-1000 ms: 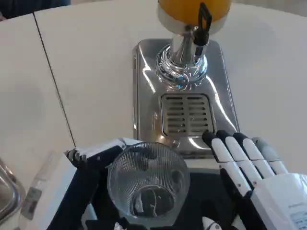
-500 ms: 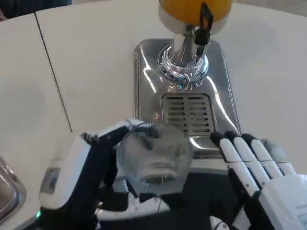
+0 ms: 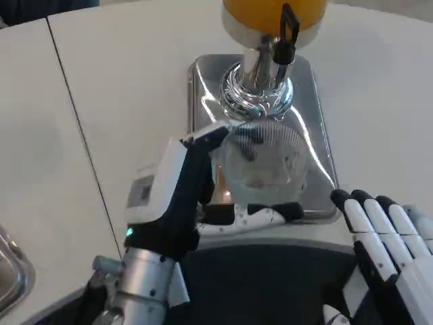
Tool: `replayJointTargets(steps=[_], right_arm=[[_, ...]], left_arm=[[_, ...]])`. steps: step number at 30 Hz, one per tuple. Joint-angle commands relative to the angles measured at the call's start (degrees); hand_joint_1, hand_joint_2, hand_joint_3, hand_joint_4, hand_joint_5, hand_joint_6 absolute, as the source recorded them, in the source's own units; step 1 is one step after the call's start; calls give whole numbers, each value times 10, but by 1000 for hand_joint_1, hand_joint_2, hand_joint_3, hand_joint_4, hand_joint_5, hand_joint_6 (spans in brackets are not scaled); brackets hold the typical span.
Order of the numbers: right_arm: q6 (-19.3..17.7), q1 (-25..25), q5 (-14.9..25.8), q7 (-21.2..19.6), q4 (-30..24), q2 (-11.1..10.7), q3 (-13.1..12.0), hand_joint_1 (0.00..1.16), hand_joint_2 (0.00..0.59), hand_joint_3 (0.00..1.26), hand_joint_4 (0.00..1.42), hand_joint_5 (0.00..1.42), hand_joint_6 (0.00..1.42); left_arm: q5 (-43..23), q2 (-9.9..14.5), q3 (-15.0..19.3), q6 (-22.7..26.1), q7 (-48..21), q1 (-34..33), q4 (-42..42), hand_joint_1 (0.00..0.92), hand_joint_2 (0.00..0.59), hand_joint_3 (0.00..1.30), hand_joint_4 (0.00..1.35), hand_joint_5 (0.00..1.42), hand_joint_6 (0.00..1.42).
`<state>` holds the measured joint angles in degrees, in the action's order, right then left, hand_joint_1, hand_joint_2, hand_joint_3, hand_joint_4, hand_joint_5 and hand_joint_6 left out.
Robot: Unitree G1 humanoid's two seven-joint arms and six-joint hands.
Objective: Grasp the cup under the faucet to collect the drink, then remove the cup.
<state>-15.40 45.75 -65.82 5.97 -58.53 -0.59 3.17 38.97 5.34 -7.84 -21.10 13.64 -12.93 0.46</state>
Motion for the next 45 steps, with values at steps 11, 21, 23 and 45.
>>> replayJointTargets(steps=[11,21,23,45], right_arm=[[5,-7,12,24,-15,18,-11,145,586,0,0,0,0],[-17,6,43,36,-15,19,-45,158,586,0,0,0,0],[-21,6,43,39,-15,24,-46,160,586,0,0,0,0],[-27,-5,46,59,-15,47,-47,175,586,0,0,0,0]], left_arm=[[27,-1,-71,7,149,-201,302,785,0,1121,1048,1338,1424],[2,3,-72,10,213,-311,465,785,0,1116,1036,1337,1424],[-2,6,-72,7,220,-323,482,785,0,1114,1036,1337,1424],[-4,32,-111,2,250,-322,494,433,10,418,445,828,1089]])
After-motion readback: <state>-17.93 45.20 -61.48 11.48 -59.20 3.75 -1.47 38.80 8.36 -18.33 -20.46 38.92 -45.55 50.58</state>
